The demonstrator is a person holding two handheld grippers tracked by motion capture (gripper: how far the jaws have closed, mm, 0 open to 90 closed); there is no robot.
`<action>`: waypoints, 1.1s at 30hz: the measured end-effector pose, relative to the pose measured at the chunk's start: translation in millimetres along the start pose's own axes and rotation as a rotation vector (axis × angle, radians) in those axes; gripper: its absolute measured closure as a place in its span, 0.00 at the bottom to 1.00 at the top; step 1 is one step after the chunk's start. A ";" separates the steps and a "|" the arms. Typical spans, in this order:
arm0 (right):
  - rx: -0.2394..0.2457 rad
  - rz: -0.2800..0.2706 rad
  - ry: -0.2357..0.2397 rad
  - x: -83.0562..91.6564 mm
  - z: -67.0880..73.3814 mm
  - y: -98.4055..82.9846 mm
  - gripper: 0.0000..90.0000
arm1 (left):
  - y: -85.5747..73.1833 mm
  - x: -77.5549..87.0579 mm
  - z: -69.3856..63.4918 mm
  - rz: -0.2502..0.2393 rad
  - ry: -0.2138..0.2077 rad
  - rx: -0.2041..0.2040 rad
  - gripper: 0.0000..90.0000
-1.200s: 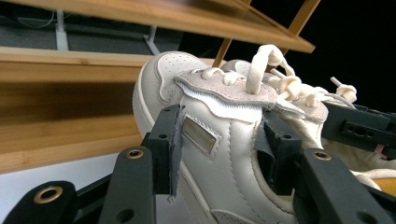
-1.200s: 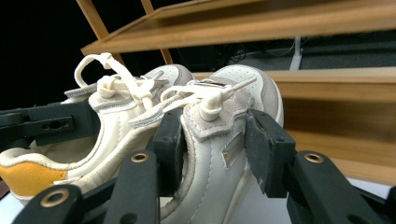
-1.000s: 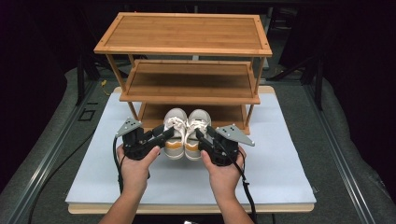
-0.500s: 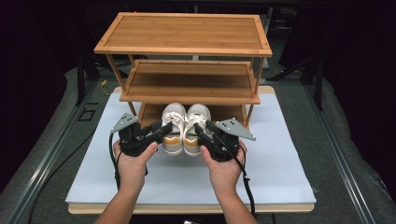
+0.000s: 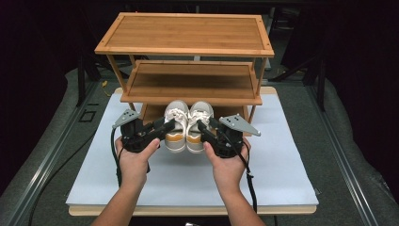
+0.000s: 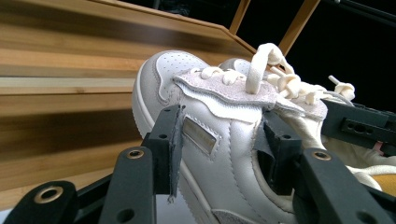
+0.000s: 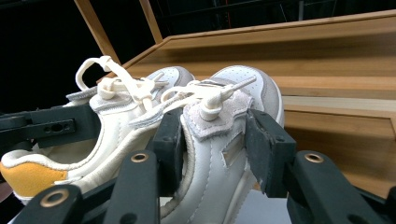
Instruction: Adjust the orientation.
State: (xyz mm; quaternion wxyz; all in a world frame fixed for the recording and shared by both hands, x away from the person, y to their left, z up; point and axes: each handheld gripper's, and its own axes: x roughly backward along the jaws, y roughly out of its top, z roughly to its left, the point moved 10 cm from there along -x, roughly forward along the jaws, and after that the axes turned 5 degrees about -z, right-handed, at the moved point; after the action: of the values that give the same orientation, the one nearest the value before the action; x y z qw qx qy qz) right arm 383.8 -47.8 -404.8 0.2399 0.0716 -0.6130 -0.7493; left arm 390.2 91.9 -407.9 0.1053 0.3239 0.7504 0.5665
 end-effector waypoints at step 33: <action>0.046 0.016 -0.009 -35.1 -12.6 39.0 0.65 | 42.0 -33.6 13.7 -0.023 0.011 -0.014 0.62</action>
State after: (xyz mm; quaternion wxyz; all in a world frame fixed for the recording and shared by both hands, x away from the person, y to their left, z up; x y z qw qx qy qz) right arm 430.2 -48.5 -377.2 0.2417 0.0689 -0.6319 -0.7332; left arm 438.6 88.5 -381.0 0.1100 0.3116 0.7506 0.5722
